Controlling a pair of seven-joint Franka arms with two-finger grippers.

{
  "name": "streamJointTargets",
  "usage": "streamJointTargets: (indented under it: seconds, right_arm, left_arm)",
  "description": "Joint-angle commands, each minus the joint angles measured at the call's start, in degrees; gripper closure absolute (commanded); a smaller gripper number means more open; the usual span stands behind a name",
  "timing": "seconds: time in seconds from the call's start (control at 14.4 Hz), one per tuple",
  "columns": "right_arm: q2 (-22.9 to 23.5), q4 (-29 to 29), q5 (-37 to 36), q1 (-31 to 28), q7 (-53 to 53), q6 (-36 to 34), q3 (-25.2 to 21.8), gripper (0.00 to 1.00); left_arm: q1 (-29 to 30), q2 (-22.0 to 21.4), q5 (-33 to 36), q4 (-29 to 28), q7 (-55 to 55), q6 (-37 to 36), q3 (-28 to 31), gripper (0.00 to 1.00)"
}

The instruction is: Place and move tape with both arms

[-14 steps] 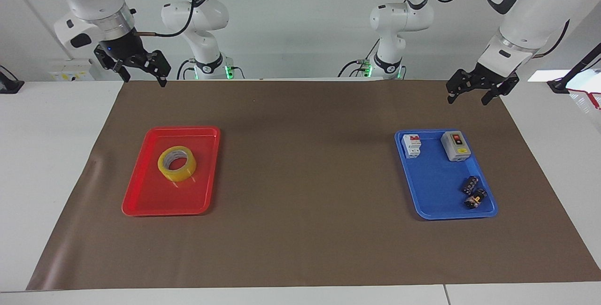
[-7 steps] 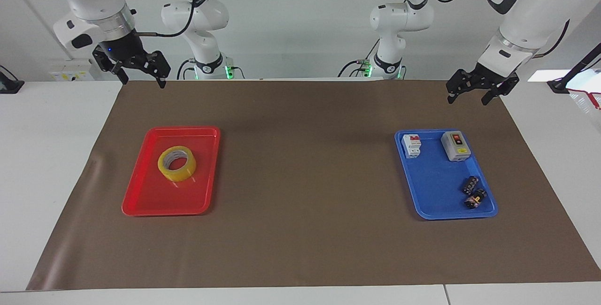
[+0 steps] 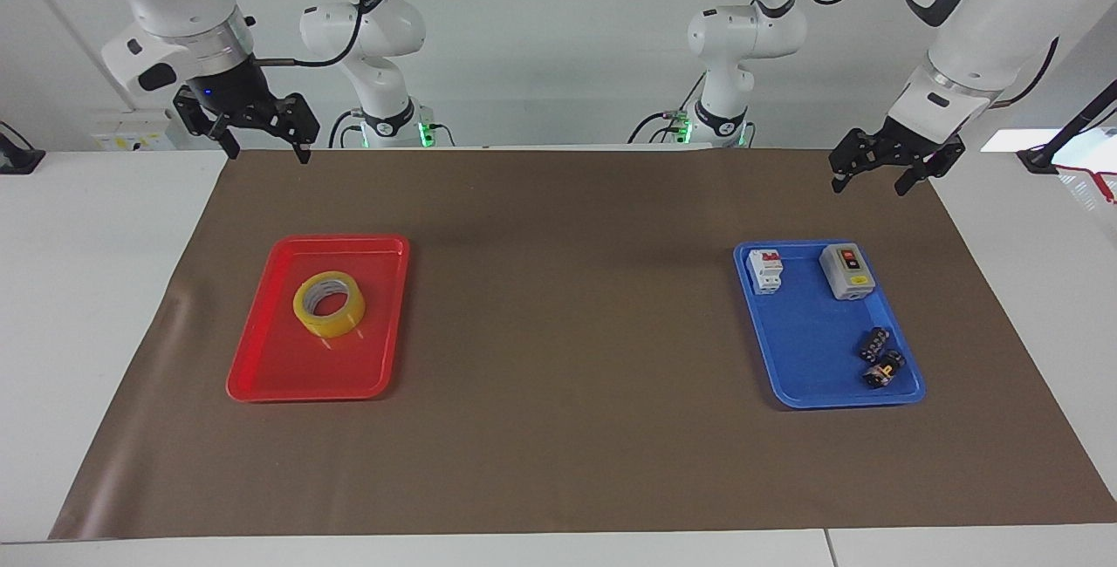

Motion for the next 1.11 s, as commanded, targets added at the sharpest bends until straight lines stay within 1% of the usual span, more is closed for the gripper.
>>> streamJointTargets:
  seconds: [0.0,0.21,0.42,1.04]
  right_arm:
    - [0.83,1.57,-0.04,0.14,-1.16,-0.25,0.08,0.00]
    - [0.84,1.92,0.05,0.13,-0.98,-0.52,0.08,0.00]
    - [0.75,1.22,0.13,0.05,-0.72,0.97,0.08,0.00]
    - [0.66,1.13,0.22,-0.22,-1.07,0.80,0.08,0.00]
  left_arm:
    - [0.36,-1.57,-0.75,-1.72,-0.28,0.68,0.17,0.00]
    - [0.36,-1.48,-0.75,-1.72,-0.28,0.68,0.17,0.00]
    - [0.36,-1.48,-0.75,-1.72,-0.28,0.68,0.17,0.00]
    - [0.36,-1.48,-0.75,-1.72,-0.28,0.68,0.17,0.00]
